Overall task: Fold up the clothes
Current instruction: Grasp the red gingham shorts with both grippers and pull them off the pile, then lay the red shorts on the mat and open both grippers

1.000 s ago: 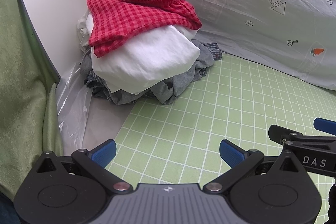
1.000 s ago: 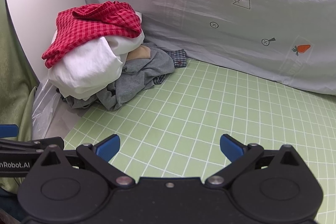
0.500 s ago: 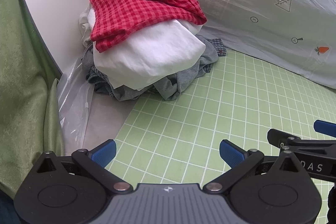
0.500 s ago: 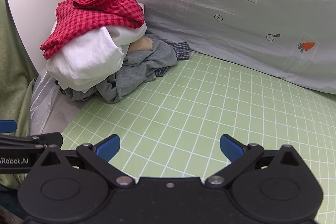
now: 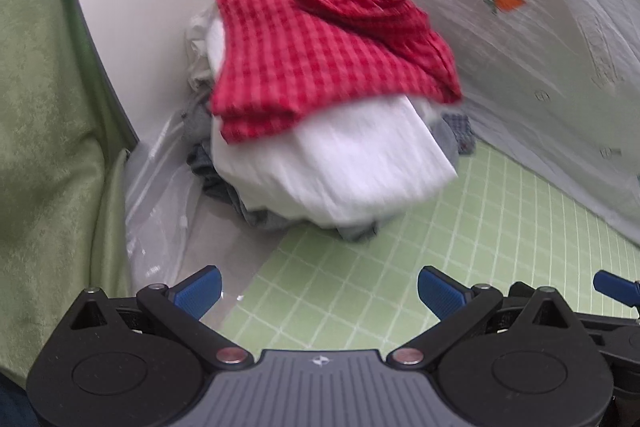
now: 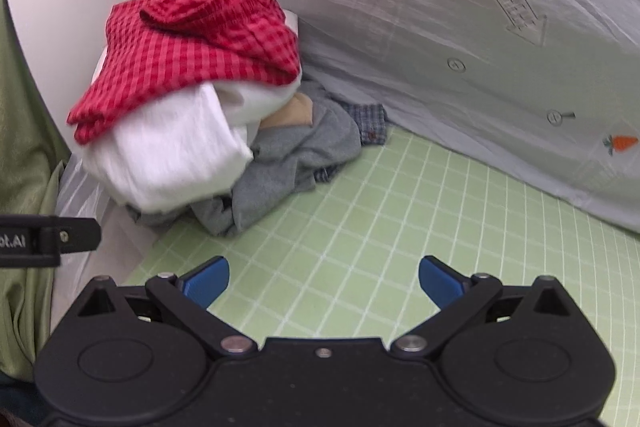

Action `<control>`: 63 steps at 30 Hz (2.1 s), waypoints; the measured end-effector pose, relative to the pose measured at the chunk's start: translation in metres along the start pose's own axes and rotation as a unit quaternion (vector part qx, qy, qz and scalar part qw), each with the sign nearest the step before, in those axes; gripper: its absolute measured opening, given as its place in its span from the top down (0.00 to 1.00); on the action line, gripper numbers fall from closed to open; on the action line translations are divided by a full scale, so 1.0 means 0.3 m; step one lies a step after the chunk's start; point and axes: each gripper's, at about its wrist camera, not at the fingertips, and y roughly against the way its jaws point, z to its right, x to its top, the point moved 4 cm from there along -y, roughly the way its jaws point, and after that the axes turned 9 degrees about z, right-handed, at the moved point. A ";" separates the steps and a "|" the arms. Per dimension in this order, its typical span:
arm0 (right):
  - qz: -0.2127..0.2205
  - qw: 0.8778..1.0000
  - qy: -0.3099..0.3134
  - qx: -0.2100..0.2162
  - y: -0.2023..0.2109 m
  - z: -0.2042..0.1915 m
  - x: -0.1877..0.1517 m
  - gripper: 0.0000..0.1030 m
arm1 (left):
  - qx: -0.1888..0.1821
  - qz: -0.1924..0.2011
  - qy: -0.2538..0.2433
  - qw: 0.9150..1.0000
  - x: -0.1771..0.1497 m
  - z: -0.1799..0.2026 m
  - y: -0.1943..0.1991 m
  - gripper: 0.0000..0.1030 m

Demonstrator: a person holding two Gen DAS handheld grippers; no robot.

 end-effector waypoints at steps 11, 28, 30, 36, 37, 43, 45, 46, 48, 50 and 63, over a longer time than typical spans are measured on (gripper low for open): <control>0.074 0.995 0.057 0.027 -0.280 -0.221 0.370 0.23 | 0.009 -0.005 0.065 0.998 0.286 -0.182 -0.255 0.38; 0.133 0.988 0.049 0.055 -0.379 -0.174 0.385 0.98 | -0.005 -0.012 0.097 0.995 0.298 -0.209 -0.341 0.88; 0.148 0.987 0.039 0.044 -0.332 -0.125 0.371 0.98 | -0.004 -0.001 0.094 0.996 0.295 -0.205 -0.305 0.88; 0.166 0.986 0.004 0.006 -0.179 0.073 0.266 0.98 | -0.017 0.018 0.078 0.997 0.229 -0.149 -0.179 0.88; 0.166 0.986 -0.003 -0.001 -0.152 0.111 0.240 0.98 | -0.020 0.017 0.074 0.997 0.206 -0.133 -0.159 0.88; 0.122 0.989 -0.071 -0.042 -0.012 0.430 -0.055 0.98 | -0.037 -0.004 0.048 0.998 -0.022 0.052 -0.045 0.88; 0.087 0.990 -0.080 -0.076 0.000 0.561 -0.192 0.98 | -0.040 -0.013 0.044 0.998 -0.111 0.120 -0.010 0.88; 0.066 0.990 -0.081 -0.098 -0.001 0.630 -0.266 0.98 | -0.044 -0.017 0.042 0.998 -0.159 0.150 0.006 0.88; 0.019 0.986 -0.082 -0.142 -0.003 0.765 -0.413 0.97 | -0.047 -0.033 0.035 0.998 -0.254 0.213 0.032 0.87; -0.041 0.976 -0.094 -0.194 0.017 0.871 -0.544 0.83 | -0.042 -0.052 0.034 0.997 -0.328 0.261 0.060 0.82; -0.064 0.949 -0.282 -0.127 0.119 0.781 -0.807 0.13 | -0.053 -0.052 -0.021 0.997 -0.441 0.423 0.105 0.16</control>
